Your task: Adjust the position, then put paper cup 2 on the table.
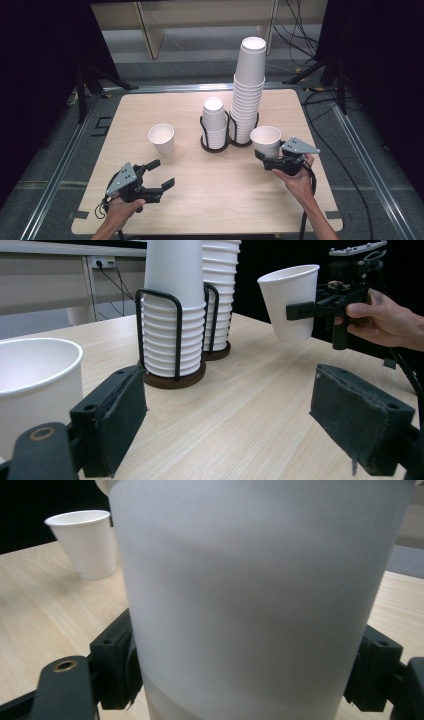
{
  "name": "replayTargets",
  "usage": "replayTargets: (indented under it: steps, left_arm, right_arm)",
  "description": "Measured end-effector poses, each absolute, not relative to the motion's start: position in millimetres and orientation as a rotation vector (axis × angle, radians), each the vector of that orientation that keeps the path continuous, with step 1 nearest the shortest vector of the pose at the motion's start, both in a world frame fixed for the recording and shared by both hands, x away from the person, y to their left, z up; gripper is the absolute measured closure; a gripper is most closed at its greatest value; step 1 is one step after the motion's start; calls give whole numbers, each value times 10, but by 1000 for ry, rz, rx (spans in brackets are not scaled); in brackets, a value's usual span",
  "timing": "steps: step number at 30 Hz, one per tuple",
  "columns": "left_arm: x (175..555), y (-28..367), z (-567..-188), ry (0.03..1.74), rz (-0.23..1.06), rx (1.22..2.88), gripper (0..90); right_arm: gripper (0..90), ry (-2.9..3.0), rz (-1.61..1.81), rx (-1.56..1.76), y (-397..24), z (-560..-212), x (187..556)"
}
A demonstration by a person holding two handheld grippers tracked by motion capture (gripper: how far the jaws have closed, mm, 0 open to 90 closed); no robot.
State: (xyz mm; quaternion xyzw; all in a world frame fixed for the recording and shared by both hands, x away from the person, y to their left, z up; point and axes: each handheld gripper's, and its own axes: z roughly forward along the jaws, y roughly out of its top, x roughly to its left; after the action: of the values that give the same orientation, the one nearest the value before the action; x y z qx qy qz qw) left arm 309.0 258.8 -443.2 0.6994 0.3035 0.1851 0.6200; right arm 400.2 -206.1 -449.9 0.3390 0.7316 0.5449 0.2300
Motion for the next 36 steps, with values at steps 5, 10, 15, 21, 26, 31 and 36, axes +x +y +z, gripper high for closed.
replayTargets:
  steps: [5, 10, 15, 21, 26, 31, 36]
  left_arm:
    - [3113, 2582, -4453, 687, 423, 1591, 142]
    - [3112, 2596, -4456, 710, 433, 1616, 142]
    - [3128, 2605, -4469, 717, 437, 1622, 142]
    - [3139, 2599, -4478, 720, 434, 1628, 143]
    - [3163, 2581, -4499, 702, 431, 1617, 143]
    - [3156, 2596, -4498, 720, 436, 1636, 143]
    - [3158, 2607, -4505, 728, 438, 1635, 143]
  right_arm:
    - [211, 1979, 1475, 999, -2158, -4529, 4051]
    - [211, 1968, 1460, 1008, -2238, -4564, 4120]
    - [211, 1942, 1454, 1041, -2293, -4583, 4148]
    - [211, 1916, 1419, 1054, -2366, -4609, 4221]
    - [211, 1879, 1413, 1085, -2432, -4635, 4278]
    - [210, 1885, 1419, 1090, -2450, -4663, 4333]
    - [209, 1909, 1387, 1118, -2418, -4722, 4388]
